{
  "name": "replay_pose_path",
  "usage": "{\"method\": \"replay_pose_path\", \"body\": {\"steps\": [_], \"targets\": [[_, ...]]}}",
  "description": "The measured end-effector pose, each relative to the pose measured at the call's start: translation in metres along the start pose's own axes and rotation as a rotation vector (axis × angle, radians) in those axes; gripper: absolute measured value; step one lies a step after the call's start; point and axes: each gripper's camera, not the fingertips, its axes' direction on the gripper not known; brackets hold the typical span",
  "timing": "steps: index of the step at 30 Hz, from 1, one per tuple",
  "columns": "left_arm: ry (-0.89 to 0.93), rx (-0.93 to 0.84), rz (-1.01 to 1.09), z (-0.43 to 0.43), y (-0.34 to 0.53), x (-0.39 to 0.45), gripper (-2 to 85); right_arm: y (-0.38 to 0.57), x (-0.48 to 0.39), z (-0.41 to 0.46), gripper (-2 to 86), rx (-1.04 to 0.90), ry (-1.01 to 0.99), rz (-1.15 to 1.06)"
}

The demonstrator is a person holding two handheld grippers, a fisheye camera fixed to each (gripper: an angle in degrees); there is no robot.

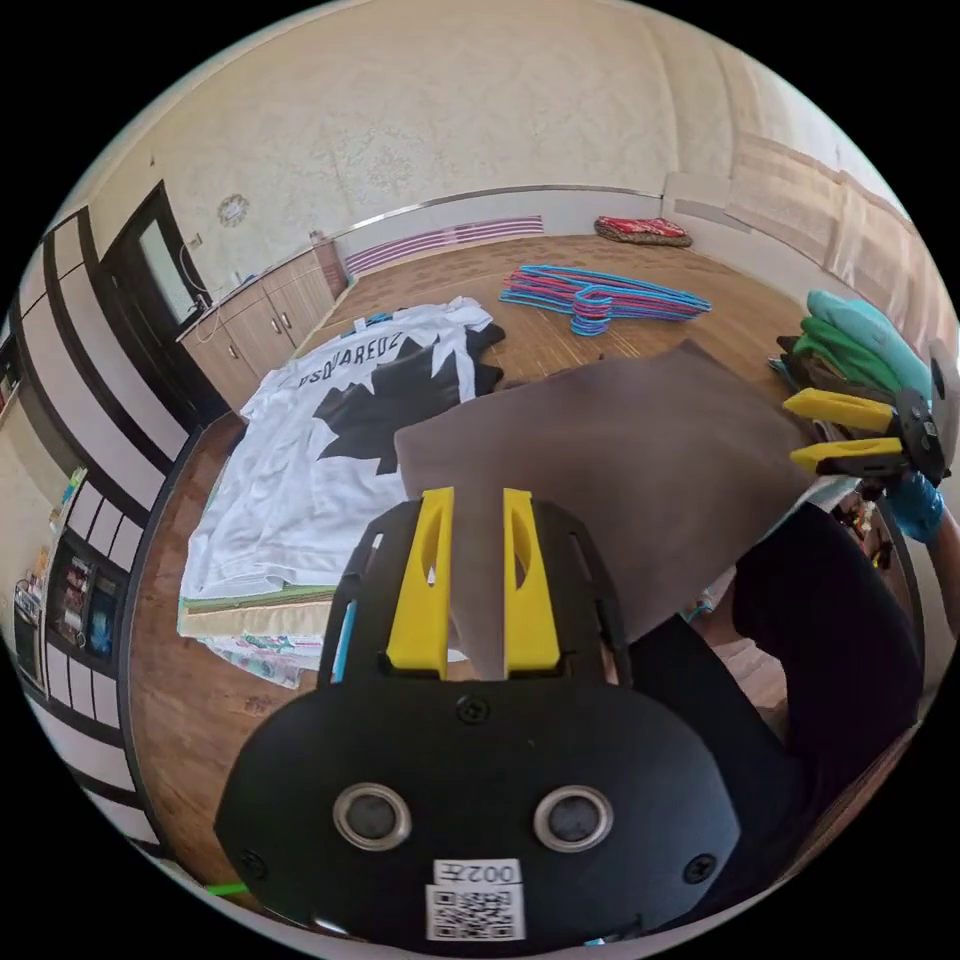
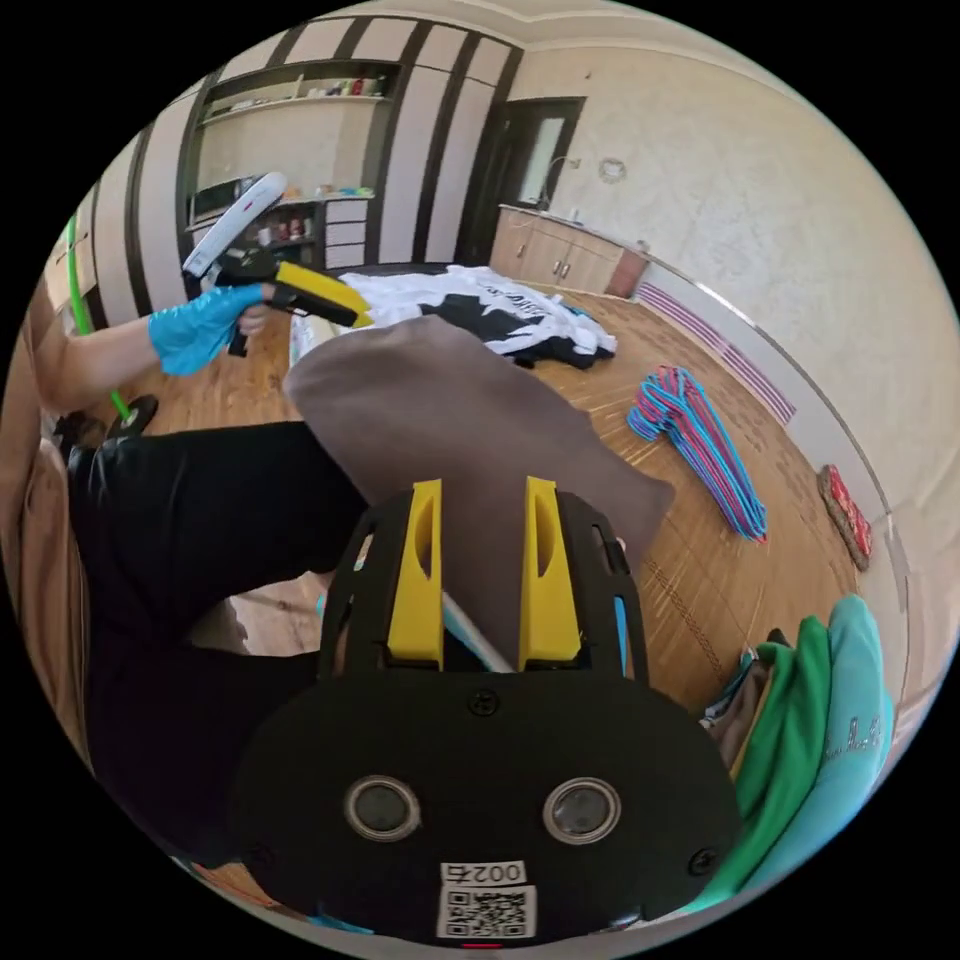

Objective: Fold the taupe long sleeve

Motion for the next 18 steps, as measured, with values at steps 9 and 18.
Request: {"method": "replay_pose_path", "body": {"steps": [9, 18], "targets": [[0.213, -0.016, 0.176, -0.021, -0.011, 0.026, 7.4, -0.022, -0.072, 0.036, 15.0, -0.113, 0.161, -0.225], [0.317, -0.047, 0.434, -0.029, -0.011, 0.065, 15.5, -0.036, -0.081, 0.026, 13.2, -0.075, 0.239, -0.198]]}}
